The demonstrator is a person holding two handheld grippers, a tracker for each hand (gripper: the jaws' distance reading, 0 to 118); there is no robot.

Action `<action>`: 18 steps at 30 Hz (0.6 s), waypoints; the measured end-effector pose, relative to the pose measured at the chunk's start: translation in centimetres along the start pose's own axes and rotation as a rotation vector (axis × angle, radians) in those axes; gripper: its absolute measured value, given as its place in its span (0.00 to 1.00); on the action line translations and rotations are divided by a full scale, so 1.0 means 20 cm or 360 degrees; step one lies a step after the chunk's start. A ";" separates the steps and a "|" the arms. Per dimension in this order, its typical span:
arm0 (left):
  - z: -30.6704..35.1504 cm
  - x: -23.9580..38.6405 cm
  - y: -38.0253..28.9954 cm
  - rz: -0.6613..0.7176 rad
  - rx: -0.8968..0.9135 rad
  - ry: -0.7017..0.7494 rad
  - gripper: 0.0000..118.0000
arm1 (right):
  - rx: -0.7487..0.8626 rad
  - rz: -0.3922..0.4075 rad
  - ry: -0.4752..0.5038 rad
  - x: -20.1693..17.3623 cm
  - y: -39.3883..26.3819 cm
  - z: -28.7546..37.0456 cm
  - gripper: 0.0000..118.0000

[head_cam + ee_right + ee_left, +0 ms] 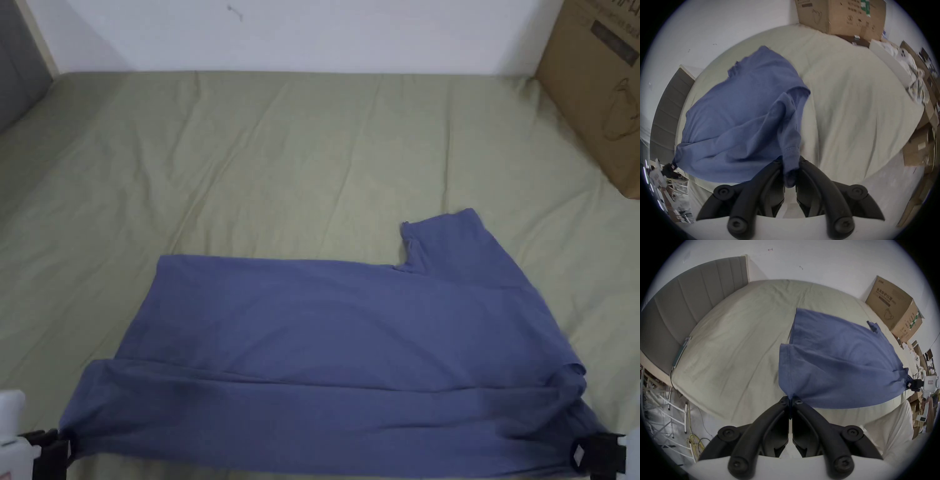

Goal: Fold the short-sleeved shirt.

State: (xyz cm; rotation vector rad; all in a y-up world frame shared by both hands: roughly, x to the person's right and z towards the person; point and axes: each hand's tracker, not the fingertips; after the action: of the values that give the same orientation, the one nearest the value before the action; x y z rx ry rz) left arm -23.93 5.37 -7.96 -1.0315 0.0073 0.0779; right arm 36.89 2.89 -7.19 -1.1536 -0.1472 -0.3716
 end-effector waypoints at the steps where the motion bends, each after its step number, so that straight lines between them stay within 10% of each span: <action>1: -0.01 0.00 -0.03 -0.0005 -0.0028 -0.0001 0.01 | -0.0010 -0.0041 0.0029 0.02 -0.02 -0.02 0.10; 3: -0.02 0.00 -0.05 -0.0042 -0.0011 -0.0005 0.02 | 0.0001 -0.0029 0.0037 0.02 -0.03 -0.04 0.12; 7: 0.06 0.03 0.01 -0.0081 0.0043 0.0097 0.42 | 0.0068 0.0123 -0.0166 -0.03 0.01 0.04 0.61; 11: 0.18 0.03 0.13 0.0033 0.0216 0.0068 0.44 | 0.0184 0.0214 -0.0143 -0.08 0.07 0.18 0.61; 14: 0.21 0.06 0.21 0.0147 0.0329 -0.0032 0.34 | 0.0294 0.0269 -0.0073 -0.14 0.12 0.25 0.48; 16: 0.18 0.08 0.25 0.0155 0.0327 -0.0083 0.00 | 0.0314 0.0231 -0.0021 -0.17 0.15 0.25 0.04; 18: 0.10 0.13 0.28 0.0150 0.0311 -0.0068 0.00 | 0.0291 0.0193 0.0026 -0.20 0.19 0.20 0.02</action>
State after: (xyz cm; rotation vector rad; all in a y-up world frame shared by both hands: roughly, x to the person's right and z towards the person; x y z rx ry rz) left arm -21.73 10.07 -11.88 -0.8340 0.0242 0.1814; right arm 34.89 8.63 -10.08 -0.9737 -0.0943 -0.2549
